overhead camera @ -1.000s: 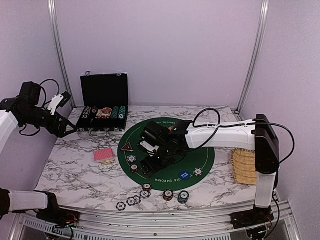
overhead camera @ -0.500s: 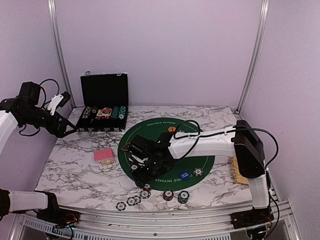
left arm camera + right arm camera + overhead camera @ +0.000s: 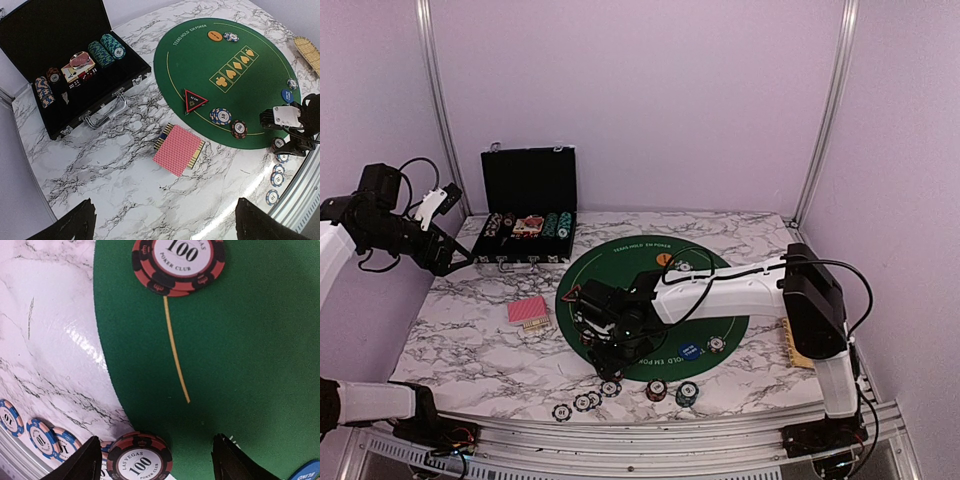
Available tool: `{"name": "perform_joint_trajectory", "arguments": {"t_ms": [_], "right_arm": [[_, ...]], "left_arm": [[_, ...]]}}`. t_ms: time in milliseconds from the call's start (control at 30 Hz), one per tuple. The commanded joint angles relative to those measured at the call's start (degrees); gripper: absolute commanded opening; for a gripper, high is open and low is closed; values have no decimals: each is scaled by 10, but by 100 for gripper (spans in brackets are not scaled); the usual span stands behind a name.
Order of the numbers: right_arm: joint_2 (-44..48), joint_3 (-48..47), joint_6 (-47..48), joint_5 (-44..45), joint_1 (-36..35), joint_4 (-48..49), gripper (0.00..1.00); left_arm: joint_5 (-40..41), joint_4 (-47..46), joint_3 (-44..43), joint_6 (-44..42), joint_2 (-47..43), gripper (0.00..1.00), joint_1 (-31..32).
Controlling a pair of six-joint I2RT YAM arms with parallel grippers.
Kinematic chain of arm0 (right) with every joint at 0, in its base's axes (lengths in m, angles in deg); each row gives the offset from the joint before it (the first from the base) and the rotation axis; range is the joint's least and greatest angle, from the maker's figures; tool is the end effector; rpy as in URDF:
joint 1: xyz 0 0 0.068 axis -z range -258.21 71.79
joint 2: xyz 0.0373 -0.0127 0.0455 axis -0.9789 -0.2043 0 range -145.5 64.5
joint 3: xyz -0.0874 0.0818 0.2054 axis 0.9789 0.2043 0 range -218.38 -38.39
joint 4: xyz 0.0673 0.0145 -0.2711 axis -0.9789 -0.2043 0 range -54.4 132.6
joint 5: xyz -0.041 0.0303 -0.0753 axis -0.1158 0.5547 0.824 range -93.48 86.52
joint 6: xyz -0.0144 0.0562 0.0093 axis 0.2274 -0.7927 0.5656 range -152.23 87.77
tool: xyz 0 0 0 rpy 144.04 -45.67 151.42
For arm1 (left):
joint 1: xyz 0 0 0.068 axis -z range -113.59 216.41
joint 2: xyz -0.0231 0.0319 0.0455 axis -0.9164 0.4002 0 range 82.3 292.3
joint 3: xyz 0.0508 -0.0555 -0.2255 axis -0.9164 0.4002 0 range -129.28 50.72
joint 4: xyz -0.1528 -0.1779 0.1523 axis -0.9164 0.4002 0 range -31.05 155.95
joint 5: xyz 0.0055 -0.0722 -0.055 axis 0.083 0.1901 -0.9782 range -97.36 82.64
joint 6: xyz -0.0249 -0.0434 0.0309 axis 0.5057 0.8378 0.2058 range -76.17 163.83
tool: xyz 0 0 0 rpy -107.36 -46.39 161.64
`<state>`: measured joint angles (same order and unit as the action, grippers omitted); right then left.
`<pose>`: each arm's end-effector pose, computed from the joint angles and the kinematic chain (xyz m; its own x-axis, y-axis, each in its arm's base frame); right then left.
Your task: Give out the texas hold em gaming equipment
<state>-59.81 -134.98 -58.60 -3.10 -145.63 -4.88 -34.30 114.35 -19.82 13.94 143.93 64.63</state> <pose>0.1693 0.4062 0.1189 -0.7424 -0.6286 -0.2317 -0.6618 0.7419 0.1077 0.2413 -0.0118 0.3328 -0.4868 0.4294 -0.7607 0.6076 0.7921 0.0583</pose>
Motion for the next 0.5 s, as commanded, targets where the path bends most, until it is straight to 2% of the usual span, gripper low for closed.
{"name": "perform_joint_trajectory", "arguments": {"t_ms": [0, 300, 467], "right_arm": [[-9, -6, -16, -33, -4, -22, 73], [-18, -14, -23, -23, -14, -65, 65], [-29, -25, -27, 12, -17, -74, 64]], "left_arm": [[0, 15, 3, -11, -2, 99, 2], [-7, 15, -1, -17, 6, 99, 1], [-11, 15, -2, -18, 9, 99, 2]]}}
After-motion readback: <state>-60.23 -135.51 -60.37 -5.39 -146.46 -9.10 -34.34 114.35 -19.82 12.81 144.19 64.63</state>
